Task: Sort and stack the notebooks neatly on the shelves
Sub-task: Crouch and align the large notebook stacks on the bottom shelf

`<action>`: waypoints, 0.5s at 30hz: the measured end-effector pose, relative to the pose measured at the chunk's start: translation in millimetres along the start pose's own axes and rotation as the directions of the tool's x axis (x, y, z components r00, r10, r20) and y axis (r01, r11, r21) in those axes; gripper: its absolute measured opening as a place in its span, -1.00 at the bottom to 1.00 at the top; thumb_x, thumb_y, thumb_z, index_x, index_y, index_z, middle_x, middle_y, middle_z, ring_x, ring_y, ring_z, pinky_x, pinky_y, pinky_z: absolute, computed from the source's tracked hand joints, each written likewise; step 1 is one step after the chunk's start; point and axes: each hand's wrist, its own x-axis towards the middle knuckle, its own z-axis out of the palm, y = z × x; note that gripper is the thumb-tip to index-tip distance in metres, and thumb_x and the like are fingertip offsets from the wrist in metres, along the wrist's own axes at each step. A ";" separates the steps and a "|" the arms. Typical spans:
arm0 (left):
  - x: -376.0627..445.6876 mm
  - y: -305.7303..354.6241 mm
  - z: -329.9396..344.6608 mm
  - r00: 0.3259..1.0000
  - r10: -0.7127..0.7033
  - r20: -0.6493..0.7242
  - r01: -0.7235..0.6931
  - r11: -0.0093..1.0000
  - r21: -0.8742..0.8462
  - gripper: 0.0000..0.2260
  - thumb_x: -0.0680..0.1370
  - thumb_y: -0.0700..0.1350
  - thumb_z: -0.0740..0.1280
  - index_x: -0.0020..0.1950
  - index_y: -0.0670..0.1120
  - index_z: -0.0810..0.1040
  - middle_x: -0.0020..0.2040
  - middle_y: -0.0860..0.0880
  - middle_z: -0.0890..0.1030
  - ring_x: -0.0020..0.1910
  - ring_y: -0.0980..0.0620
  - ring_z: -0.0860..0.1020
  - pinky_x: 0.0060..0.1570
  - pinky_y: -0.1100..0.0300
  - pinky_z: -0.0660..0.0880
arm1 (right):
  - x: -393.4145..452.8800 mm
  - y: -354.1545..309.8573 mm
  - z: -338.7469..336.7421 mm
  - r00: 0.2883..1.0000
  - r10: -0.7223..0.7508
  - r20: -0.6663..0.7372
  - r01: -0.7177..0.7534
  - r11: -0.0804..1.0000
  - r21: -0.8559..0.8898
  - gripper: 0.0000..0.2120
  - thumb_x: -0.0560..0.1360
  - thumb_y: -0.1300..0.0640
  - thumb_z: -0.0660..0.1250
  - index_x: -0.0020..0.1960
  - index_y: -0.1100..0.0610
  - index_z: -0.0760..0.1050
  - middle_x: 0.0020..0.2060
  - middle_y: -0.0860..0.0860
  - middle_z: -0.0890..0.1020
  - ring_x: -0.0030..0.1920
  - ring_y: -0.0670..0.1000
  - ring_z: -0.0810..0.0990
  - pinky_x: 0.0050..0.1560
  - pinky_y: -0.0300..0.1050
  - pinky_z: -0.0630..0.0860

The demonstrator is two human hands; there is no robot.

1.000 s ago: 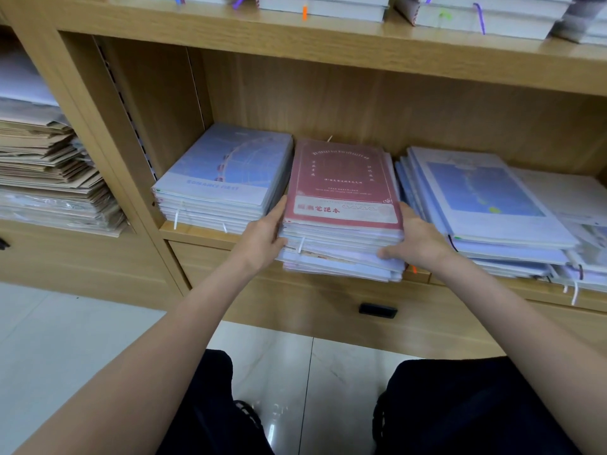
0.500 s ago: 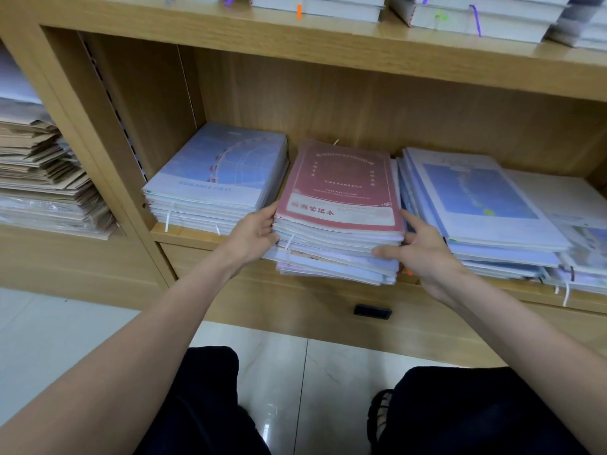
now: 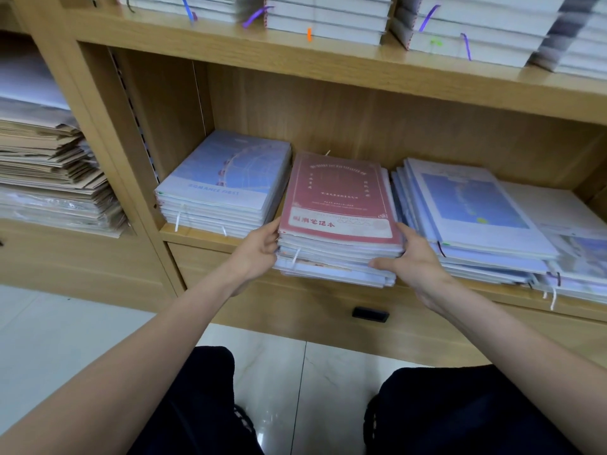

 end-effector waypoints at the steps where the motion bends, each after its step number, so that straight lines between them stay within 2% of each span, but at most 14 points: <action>1: -2.0 -1.2 -0.8 1.000 -0.004 -0.015 0.004 1.000 -0.003 -0.31 0.44 -0.61 -0.01 0.50 -0.13 0.13 0.35 -0.10 0.42 0.35 0.03 0.38 0.14 0.46 0.31 | 0.4 -1.6 0.5 1.000 -0.007 0.002 0.007 1.000 -0.008 -0.19 0.40 0.29 0.46 0.51 0.08 0.11 0.39 0.00 0.35 0.40 0.05 0.29 0.31 -0.15 0.26; 4: -7.8 -2.1 -2.1 0.999 -0.012 -0.050 0.011 1.000 -0.011 -0.38 0.50 -0.55 0.00 0.49 -0.09 0.18 0.27 -0.03 0.45 0.25 0.14 0.39 -0.04 0.58 0.35 | 4.3 -3.7 2.7 1.000 0.001 0.011 -0.001 1.000 -0.017 -0.16 0.36 0.29 0.49 0.51 0.08 0.13 0.35 0.00 0.42 0.36 0.06 0.37 0.39 -0.05 0.30; 5: -9.4 -1.3 -2.8 0.998 -0.010 -0.060 0.009 1.000 -0.014 -0.40 0.52 -0.52 0.02 0.49 -0.08 0.18 0.27 -0.01 0.45 0.25 0.15 0.38 -0.03 0.57 0.36 | 4.8 -3.7 3.0 1.000 0.010 0.021 -0.010 1.000 -0.014 -0.14 0.35 0.29 0.50 0.51 0.08 0.13 0.34 0.01 0.44 0.34 0.06 0.40 0.38 0.01 0.33; 6: -9.9 -0.7 -4.0 0.998 -0.003 -0.069 0.002 1.000 -0.020 -0.43 0.54 -0.49 0.04 0.49 -0.08 0.19 0.28 0.00 0.46 0.26 0.14 0.38 0.05 0.51 0.37 | 5.6 -3.5 2.6 0.999 0.017 0.031 -0.017 1.000 -0.004 -0.13 0.34 0.28 0.51 0.51 0.08 0.12 0.34 0.02 0.44 0.33 0.07 0.42 0.37 0.05 0.35; 8: -7.9 1.9 -6.2 0.997 0.009 -0.078 -0.011 1.000 -0.028 -0.45 0.55 -0.47 0.08 0.49 -0.08 0.21 0.32 -0.02 0.47 0.31 0.06 0.42 0.27 0.27 0.36 | 7.1 -2.0 -0.6 0.998 0.031 0.048 -0.033 0.999 0.036 -0.13 0.34 0.29 0.50 0.51 0.08 0.11 0.34 0.05 0.45 0.31 0.09 0.44 0.35 0.08 0.37; 9: -6.2 4.3 -6.7 0.997 0.011 -0.077 -0.013 1.000 -0.024 -0.45 0.55 -0.47 0.09 0.49 -0.08 0.23 0.32 -0.02 0.47 0.31 0.05 0.43 0.31 0.19 0.35 | 6.7 -1.6 -2.9 0.998 0.034 0.057 -0.037 0.998 0.055 -0.14 0.36 0.31 0.49 0.51 0.08 0.11 0.33 0.05 0.46 0.30 0.09 0.45 0.35 0.07 0.37; 10: -4.4 7.3 -6.2 0.998 0.014 -0.069 -0.015 1.000 -0.017 -0.44 0.54 -0.49 0.07 0.48 -0.09 0.23 0.30 -0.01 0.48 0.30 0.05 0.43 0.30 0.20 0.35 | 6.9 0.1 -5.1 0.997 0.033 0.063 -0.038 0.996 0.075 -0.16 0.38 0.33 0.46 0.52 0.09 0.10 0.31 0.05 0.47 0.29 0.09 0.46 0.35 0.05 0.37; 12: -0.8 11.7 -4.0 0.999 0.005 -0.043 -0.005 1.000 -0.009 -0.41 0.51 -0.55 0.03 0.47 -0.13 0.23 0.23 0.00 0.49 0.26 0.06 0.44 0.16 0.36 0.40 | 5.4 1.7 -7.6 0.997 0.030 0.069 -0.037 0.994 0.100 -0.21 0.41 0.37 0.42 0.51 0.12 0.11 0.27 0.01 0.49 0.27 0.07 0.48 0.34 -0.01 0.37; 14: 2.6 12.2 0.6 1.000 -0.020 -0.014 0.019 1.000 -0.008 -0.36 0.47 -0.60 0.00 0.48 -0.16 0.20 0.23 -0.03 0.48 0.25 0.06 0.44 0.02 0.47 0.41 | 4.5 6.4 -9.4 0.998 0.037 0.058 -0.042 0.996 0.085 -0.19 0.40 0.34 0.44 0.51 0.10 0.11 0.32 -0.01 0.46 0.29 0.07 0.46 0.35 0.03 0.37; 15: 4.2 12.0 3.2 1.000 -0.024 -0.004 0.024 1.000 -0.007 -0.35 0.46 -0.61 -0.01 0.48 -0.16 0.19 0.25 -0.05 0.47 0.27 0.05 0.42 0.04 0.46 0.40 | 4.1 9.0 -10.9 0.998 0.041 0.049 -0.044 0.997 0.061 -0.18 0.39 0.31 0.46 0.52 0.08 0.11 0.34 0.01 0.45 0.30 0.08 0.45 0.34 0.07 0.38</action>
